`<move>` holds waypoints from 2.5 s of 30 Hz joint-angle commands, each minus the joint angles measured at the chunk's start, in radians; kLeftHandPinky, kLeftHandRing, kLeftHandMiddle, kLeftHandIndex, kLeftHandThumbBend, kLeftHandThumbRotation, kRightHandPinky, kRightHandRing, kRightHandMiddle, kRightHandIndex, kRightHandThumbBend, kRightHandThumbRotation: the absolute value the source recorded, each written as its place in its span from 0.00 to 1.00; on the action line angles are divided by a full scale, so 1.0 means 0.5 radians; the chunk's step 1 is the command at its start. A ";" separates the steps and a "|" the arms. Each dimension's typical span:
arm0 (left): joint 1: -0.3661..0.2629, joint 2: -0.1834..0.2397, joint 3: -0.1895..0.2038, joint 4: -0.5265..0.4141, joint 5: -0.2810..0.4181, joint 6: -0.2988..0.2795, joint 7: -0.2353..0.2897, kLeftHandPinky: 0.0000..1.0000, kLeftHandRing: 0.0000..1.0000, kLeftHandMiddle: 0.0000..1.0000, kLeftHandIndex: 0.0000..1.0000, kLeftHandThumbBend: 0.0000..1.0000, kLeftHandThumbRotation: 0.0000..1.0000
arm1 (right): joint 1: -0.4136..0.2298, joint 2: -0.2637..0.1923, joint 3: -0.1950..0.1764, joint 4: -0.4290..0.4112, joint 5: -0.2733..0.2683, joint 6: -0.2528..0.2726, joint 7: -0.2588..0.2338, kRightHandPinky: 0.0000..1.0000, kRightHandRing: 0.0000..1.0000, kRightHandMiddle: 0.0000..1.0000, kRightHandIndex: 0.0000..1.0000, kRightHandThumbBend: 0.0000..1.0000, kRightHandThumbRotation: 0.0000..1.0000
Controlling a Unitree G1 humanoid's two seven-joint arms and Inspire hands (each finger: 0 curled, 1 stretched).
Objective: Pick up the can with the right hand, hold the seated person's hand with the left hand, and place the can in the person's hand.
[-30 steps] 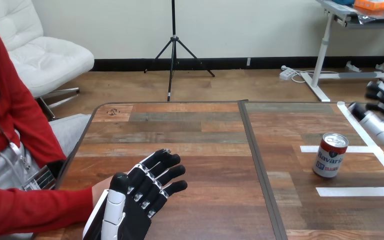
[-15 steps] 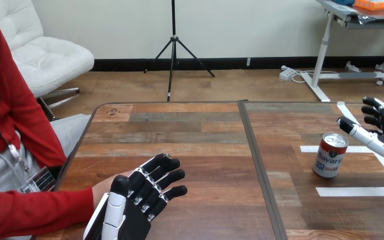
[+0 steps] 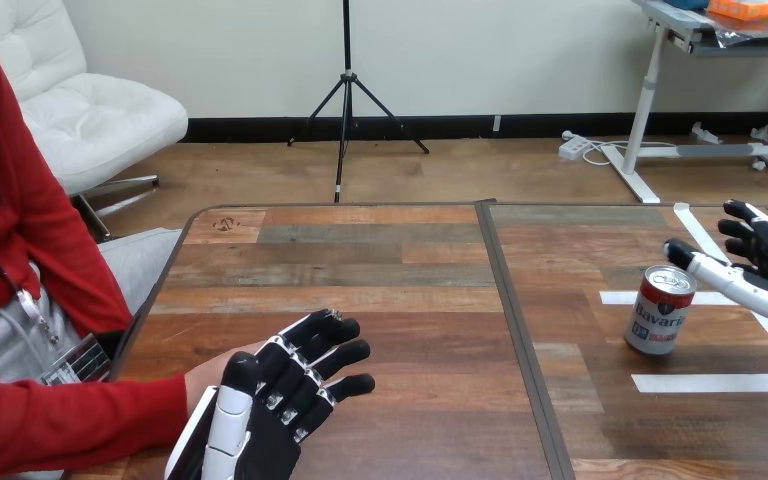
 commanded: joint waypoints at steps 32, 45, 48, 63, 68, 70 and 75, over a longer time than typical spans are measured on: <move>-0.147 -0.118 0.080 0.011 -0.043 -0.005 -0.071 0.67 0.78 0.79 0.74 0.93 0.75 | -0.265 0.015 0.310 0.034 -0.308 0.264 -0.206 0.86 0.93 0.95 0.97 1.00 0.53; -0.158 -0.111 0.077 0.004 -0.013 -0.010 -0.057 0.70 0.79 0.78 0.74 0.94 0.77 | -0.286 0.040 0.408 0.059 -0.399 0.346 -0.232 0.78 0.89 0.93 0.97 1.00 0.51; -0.160 -0.109 0.079 0.002 -0.023 -0.003 -0.064 0.71 0.79 0.78 0.74 0.94 0.77 | -0.290 0.044 0.431 0.062 -0.422 0.358 -0.240 0.77 0.89 0.93 0.97 1.00 0.51; -0.149 -0.114 0.085 -0.002 -0.048 0.001 -0.076 0.68 0.78 0.77 0.72 0.94 0.74 | -0.305 0.056 0.515 0.073 -0.497 0.410 -0.254 0.77 0.88 0.92 0.95 1.00 0.44; -0.147 -0.116 0.088 0.004 -0.057 -0.002 -0.087 0.66 0.77 0.76 0.72 0.94 0.73 | -0.310 0.062 0.528 0.076 -0.493 0.427 -0.252 0.77 0.88 0.92 0.94 1.00 0.41; -0.144 -0.121 0.089 0.004 -0.064 -0.004 -0.089 0.66 0.77 0.76 0.72 0.94 0.73 | -0.312 0.061 0.550 0.077 -0.514 0.435 -0.272 0.77 0.88 0.92 0.93 1.00 0.40; -0.140 -0.133 0.090 0.006 -0.076 -0.007 -0.088 0.65 0.76 0.76 0.71 0.94 0.72 | -0.316 0.065 0.587 0.079 -0.553 0.449 -0.319 0.75 0.86 0.90 0.91 1.00 0.38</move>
